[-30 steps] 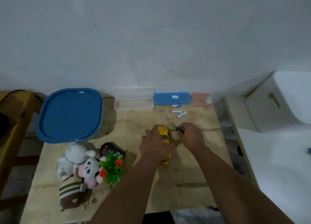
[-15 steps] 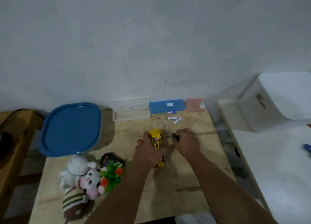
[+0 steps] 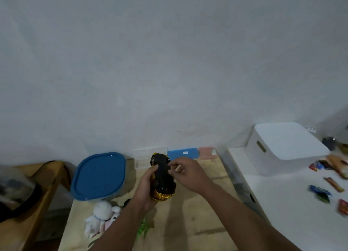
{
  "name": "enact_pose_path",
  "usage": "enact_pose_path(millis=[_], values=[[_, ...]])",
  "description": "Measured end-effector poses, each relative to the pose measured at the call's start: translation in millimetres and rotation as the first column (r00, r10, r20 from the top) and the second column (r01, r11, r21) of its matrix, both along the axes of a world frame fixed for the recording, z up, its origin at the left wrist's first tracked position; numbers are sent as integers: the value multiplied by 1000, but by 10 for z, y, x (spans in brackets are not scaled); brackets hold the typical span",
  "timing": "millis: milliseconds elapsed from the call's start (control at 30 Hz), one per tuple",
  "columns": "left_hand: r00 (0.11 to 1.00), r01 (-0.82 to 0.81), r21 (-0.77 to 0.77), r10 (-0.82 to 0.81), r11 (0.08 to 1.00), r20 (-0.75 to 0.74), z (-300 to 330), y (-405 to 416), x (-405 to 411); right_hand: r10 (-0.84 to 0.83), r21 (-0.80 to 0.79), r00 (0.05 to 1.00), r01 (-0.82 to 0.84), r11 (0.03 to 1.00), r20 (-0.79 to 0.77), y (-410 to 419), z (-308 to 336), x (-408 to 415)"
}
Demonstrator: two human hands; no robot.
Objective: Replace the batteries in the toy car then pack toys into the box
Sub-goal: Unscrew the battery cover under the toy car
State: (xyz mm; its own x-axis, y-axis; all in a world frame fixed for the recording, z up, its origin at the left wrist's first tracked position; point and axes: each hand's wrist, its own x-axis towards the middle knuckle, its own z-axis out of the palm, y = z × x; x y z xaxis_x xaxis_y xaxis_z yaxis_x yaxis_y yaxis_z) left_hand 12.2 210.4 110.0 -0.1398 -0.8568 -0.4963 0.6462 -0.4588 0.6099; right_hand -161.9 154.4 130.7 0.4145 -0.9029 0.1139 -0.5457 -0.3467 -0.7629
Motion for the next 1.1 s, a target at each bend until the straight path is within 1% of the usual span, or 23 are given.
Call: enact_pose_path(millis=[100,267,333,400,467,533,733,867,967,1100], values=[[996,35,-73,-30,997,79,139,95,-2,66,-41,995,-70,997,-75,112,268,148],[958,53,-192,5,980,288,358,186,74,73,-74,994,-79,994,-87,189,569,220],[938,48,-221,32,974,345,435,203,103,80,-34,993,-83,996,-90,188,660,231],[907,64,-244,46,968,419,501,213,119,110,57,989,-105,993,-97,172,776,237],[871,101,-273,47,957,489,561,235,112,159,115,977,-144,983,-139,138,893,228],[845,143,-299,41,944,533,613,272,93,195,138,964,-171,976,-180,114,988,216],[849,201,-305,-10,931,529,641,282,136,250,195,945,-210,958,-213,91,1100,191],[843,311,-312,-109,898,527,646,231,149,275,230,935,-224,947,-224,97,1121,150],[808,395,-306,-170,866,563,674,174,122,288,257,927,-225,940,-241,99,1116,86],[774,461,-267,-236,846,588,648,86,41,290,279,918,-214,936,-272,65,1072,-56]])
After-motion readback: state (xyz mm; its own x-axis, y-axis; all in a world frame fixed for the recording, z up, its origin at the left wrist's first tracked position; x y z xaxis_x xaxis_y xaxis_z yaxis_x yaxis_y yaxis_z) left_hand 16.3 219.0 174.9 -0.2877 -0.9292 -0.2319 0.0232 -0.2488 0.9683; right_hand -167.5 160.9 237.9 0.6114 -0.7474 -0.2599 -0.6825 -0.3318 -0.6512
